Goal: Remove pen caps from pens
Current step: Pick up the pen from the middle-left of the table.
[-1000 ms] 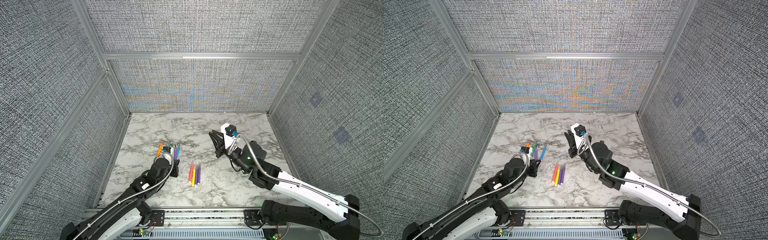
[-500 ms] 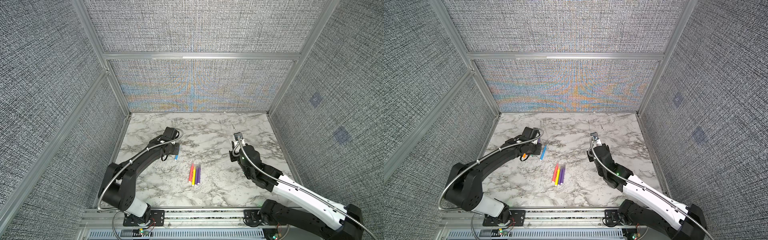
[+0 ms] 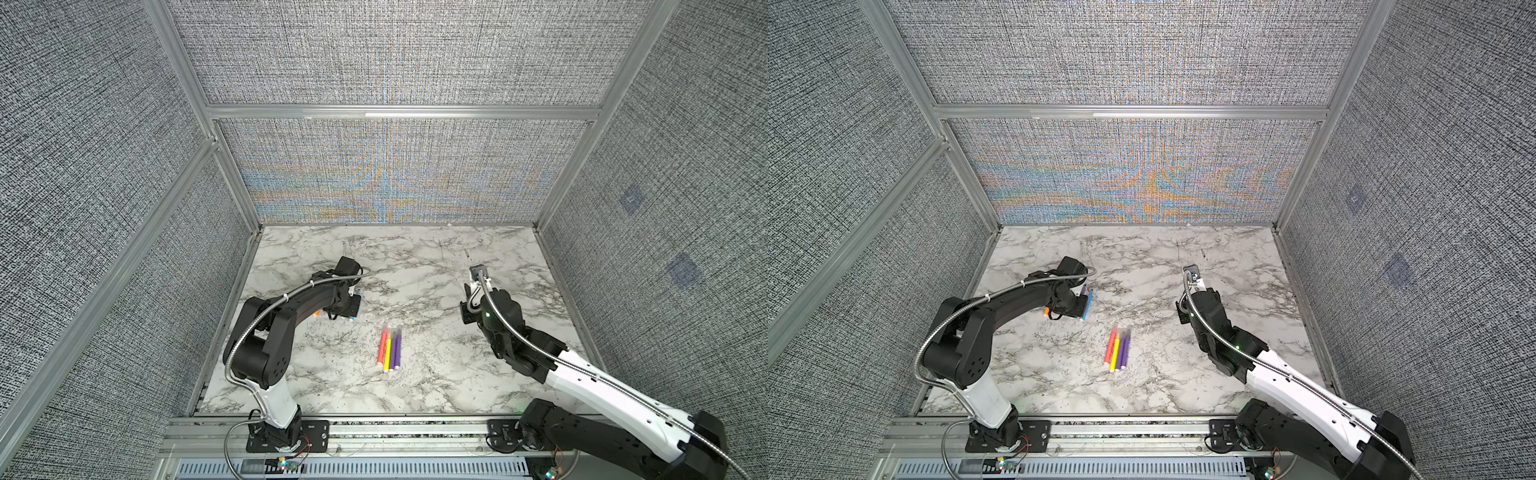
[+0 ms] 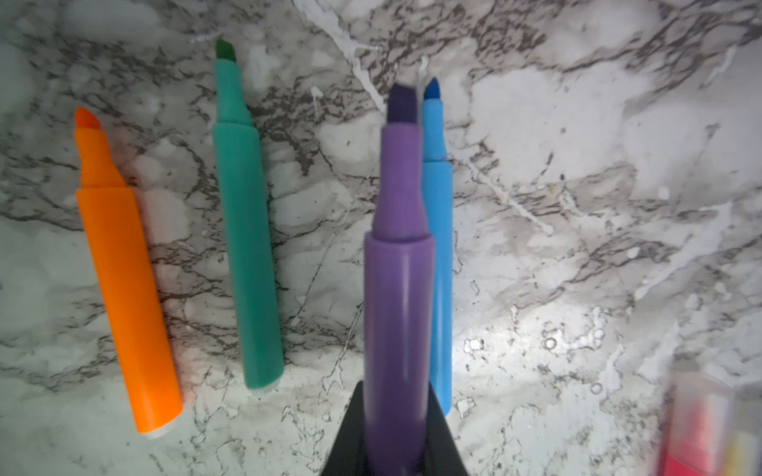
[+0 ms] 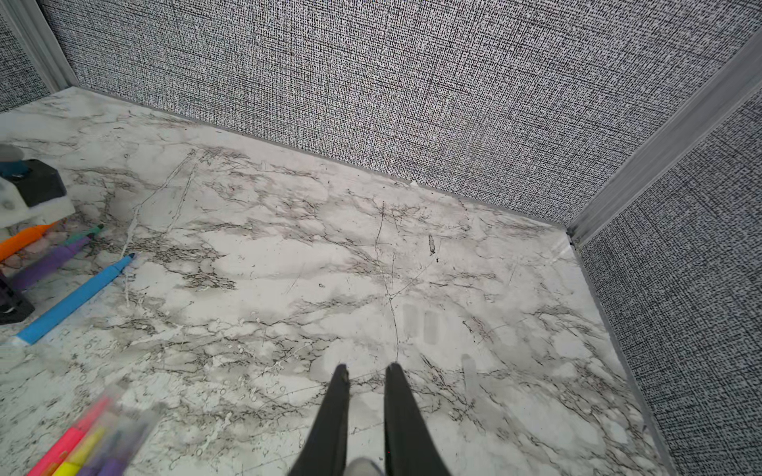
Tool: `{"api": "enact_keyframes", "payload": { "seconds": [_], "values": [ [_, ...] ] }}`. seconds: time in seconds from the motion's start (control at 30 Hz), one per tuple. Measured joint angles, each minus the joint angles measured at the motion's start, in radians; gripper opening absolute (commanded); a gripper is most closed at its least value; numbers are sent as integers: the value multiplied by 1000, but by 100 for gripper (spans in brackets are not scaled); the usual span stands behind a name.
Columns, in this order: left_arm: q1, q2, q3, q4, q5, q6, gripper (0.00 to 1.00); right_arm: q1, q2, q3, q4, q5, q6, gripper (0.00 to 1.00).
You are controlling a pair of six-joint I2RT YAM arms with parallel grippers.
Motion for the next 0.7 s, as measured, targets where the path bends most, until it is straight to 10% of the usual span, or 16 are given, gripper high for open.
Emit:
{"api": "enact_keyframes", "payload": {
  "seconds": [0.7],
  "values": [
    [31,72,76,-66,-8,-12,24,0,20,-3,-1,-24,3,0]
  ]
}}
